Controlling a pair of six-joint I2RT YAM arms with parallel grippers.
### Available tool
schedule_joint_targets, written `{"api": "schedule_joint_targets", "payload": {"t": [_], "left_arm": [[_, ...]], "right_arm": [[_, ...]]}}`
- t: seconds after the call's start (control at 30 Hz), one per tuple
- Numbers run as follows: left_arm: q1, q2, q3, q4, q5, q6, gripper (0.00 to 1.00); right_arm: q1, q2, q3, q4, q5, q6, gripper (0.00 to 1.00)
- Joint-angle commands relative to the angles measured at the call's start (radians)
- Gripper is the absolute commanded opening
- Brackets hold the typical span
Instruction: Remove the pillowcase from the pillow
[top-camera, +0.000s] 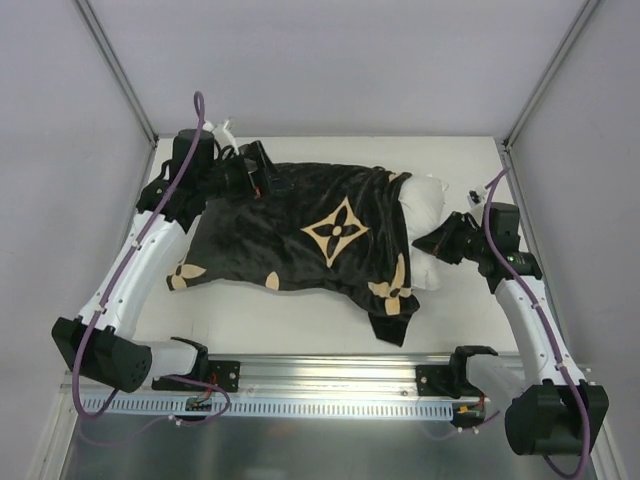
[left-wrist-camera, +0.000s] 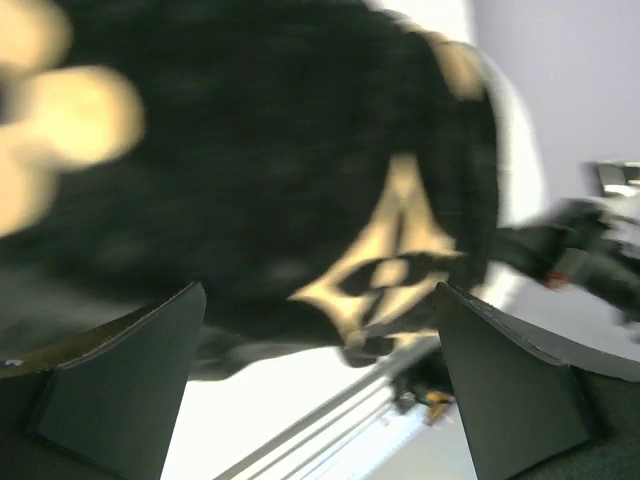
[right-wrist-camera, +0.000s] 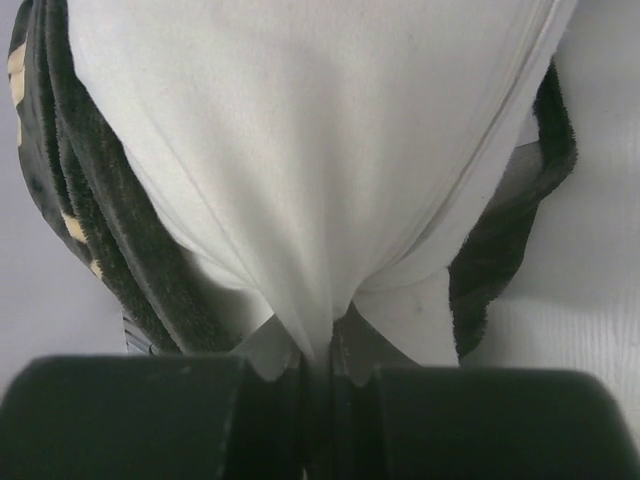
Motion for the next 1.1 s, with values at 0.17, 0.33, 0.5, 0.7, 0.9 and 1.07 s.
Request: {"api": "schedule_joint_targets", "payload": {"t": [0.17,0.33,0.5,0.7,0.9,1.07], "left_arm": [[0.094,-0.152,-0.237,-0.197,-0.393,0.112,0.99],[0.105,-0.028,-0.299,-0.171,-0.288,0.084,0.93],[0.106,0.045,-0.256,-0.172,-0.295,0.058,0.00],[0.287,-0.098,-0.230,-0.191,-0.354,0.009,0.00],[0.640,-0.209,-0.265,-0.212,-0.250,-0.041,0.00],[0.723,-0.269,-0.267,-0.247,-0.308,-0.099,0.00]], "right_arm": [[-0.135,-0.042,-0.001,-0.049,-0.104,-0.068,0.01],[-0.135,-0.021,0.008,-0.046,-0.094,-0.040,0.01],[-0.135,-0.016,0.038,-0.043,-0.048,0.006,0.01],[-0.216,-0.062,0.069,-0.057,0.018,0.118,0.01],[-0.454,-0.145,0.112,-0.074,-0.054,0.209,0.01],[-0.495,-0.131,0.137,-0.071,-0.057,0.267,0.01]]}}
